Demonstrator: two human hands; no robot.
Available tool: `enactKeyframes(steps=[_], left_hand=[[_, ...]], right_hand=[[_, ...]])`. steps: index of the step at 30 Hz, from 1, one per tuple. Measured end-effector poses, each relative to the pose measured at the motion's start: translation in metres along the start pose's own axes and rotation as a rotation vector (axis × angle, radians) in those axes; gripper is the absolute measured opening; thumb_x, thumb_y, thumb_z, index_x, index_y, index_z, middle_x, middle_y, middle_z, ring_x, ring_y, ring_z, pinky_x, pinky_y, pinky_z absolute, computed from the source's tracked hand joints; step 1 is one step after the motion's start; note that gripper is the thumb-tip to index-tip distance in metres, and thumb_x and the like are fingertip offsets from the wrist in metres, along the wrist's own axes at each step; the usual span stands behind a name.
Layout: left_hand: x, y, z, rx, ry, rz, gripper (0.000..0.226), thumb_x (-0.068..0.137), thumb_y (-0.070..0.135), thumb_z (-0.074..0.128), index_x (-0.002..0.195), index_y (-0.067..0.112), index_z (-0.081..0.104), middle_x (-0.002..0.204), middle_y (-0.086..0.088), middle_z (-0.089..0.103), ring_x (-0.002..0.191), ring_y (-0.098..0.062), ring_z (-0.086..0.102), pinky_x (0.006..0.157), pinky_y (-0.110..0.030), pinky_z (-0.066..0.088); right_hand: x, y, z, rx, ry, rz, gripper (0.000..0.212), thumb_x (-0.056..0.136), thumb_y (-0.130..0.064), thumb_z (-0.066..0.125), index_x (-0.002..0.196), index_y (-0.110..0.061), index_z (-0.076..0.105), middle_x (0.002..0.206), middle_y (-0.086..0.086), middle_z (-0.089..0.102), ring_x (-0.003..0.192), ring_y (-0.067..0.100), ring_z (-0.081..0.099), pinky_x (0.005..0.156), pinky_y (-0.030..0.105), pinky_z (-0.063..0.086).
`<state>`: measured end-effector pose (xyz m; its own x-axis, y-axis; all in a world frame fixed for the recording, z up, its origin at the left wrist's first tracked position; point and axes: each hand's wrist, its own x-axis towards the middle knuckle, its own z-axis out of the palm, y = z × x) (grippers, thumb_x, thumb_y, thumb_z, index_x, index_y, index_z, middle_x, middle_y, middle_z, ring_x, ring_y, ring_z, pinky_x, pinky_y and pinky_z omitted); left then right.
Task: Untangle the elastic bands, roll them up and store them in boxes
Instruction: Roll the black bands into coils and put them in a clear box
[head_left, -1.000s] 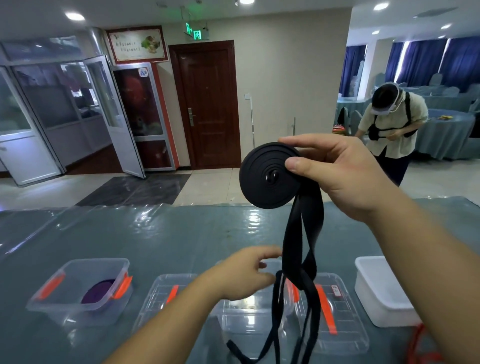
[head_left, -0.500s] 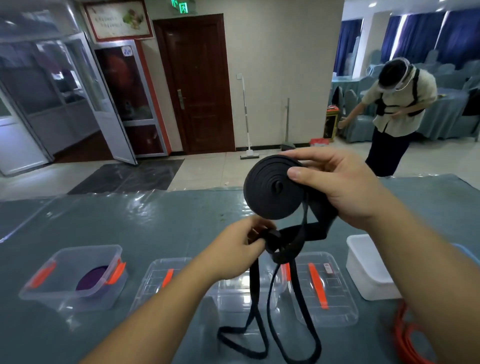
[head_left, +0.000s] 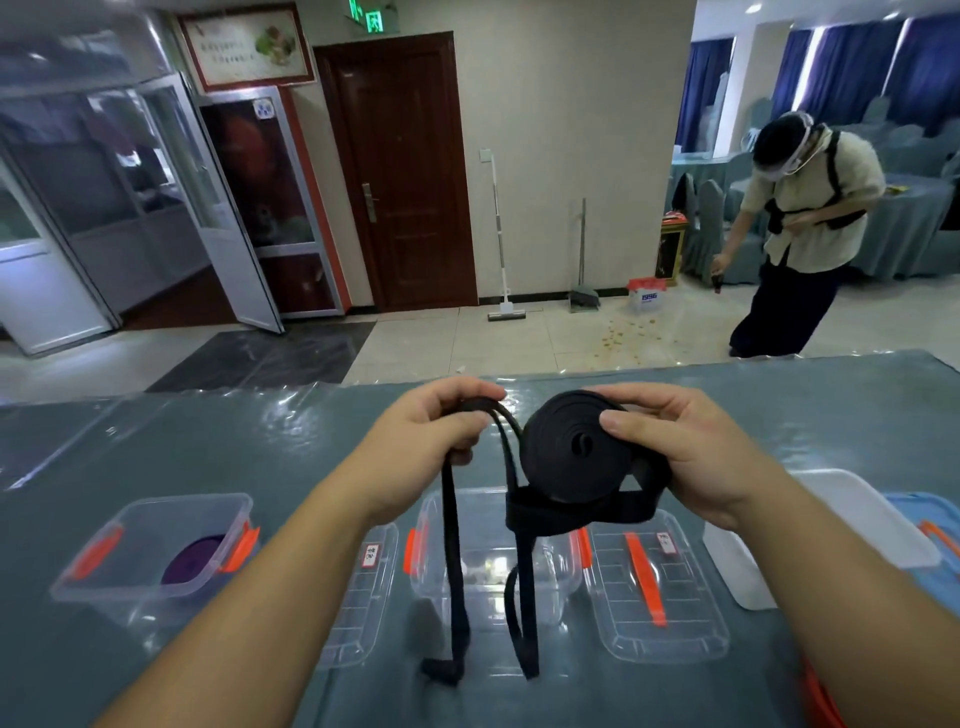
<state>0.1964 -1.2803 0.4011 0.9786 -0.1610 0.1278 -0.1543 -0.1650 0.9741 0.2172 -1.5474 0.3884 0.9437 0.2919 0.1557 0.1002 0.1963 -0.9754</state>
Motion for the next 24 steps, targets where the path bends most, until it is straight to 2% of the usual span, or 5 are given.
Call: enactKeyframes(steps=[5, 8, 16, 21, 24], left_hand=[[0.003, 0.015, -0.008, -0.262, 0.070, 0.116, 0.031, 0.100, -0.008, 0.050, 0.116, 0.009, 0.071, 0.071, 0.004, 0.048, 0.063, -0.011, 0.041, 0.057, -0.024, 0.036], [0.008, 0.027, -0.012, -0.302, 0.172, 0.180, 0.029, 0.101, -0.005, 0.050, 0.116, 0.009, 0.069, 0.072, 0.003, 0.047, 0.063, -0.011, 0.041, 0.057, -0.025, 0.035], [0.019, 0.052, -0.018, -0.248, 0.425, 0.251, 0.030, 0.106, 0.010, 0.053, 0.112, 0.029, 0.076, 0.097, -0.006, 0.061, 0.086, -0.013, 0.062, 0.076, -0.032, 0.058], [0.038, 0.050, -0.021, -0.274, 0.647, 0.190, 0.026, 0.109, 0.013, 0.050, 0.118, 0.023, 0.071, 0.113, -0.010, 0.068, 0.093, -0.015, 0.065, 0.069, -0.025, 0.057], [0.045, 0.046, -0.030, -0.305, 0.778, 0.158, 0.024, 0.109, 0.014, 0.049, 0.119, 0.022, 0.069, 0.123, -0.014, 0.070, 0.099, -0.018, 0.068, 0.068, -0.023, 0.058]], right_hand=[[-0.001, 0.032, -0.014, -0.005, 0.042, 0.123, 0.037, 0.079, -0.011, 0.074, 0.116, -0.008, 0.077, 0.111, 0.020, 0.078, 0.107, 0.037, 0.075, 0.093, 0.043, 0.061], [-0.002, 0.049, -0.016, 0.056, 0.059, 0.184, 0.035, 0.081, -0.009, 0.073, 0.116, -0.005, 0.077, 0.115, 0.021, 0.077, 0.110, 0.037, 0.073, 0.093, 0.040, 0.061], [-0.009, 0.082, -0.022, 0.098, -0.038, 0.334, 0.031, 0.089, -0.004, 0.066, 0.118, -0.003, 0.076, 0.119, 0.024, 0.074, 0.114, 0.039, 0.071, 0.093, 0.040, 0.062], [-0.016, 0.098, -0.032, 0.249, 0.015, 0.361, 0.033, 0.083, -0.006, 0.064, 0.113, 0.001, 0.077, 0.119, 0.028, 0.073, 0.101, 0.033, 0.076, 0.089, 0.038, 0.063], [-0.023, 0.113, -0.042, 0.333, 0.025, 0.379, 0.046, 0.074, -0.007, 0.076, 0.118, 0.003, 0.074, 0.121, 0.029, 0.072, 0.097, 0.033, 0.076, 0.084, 0.039, 0.064]])
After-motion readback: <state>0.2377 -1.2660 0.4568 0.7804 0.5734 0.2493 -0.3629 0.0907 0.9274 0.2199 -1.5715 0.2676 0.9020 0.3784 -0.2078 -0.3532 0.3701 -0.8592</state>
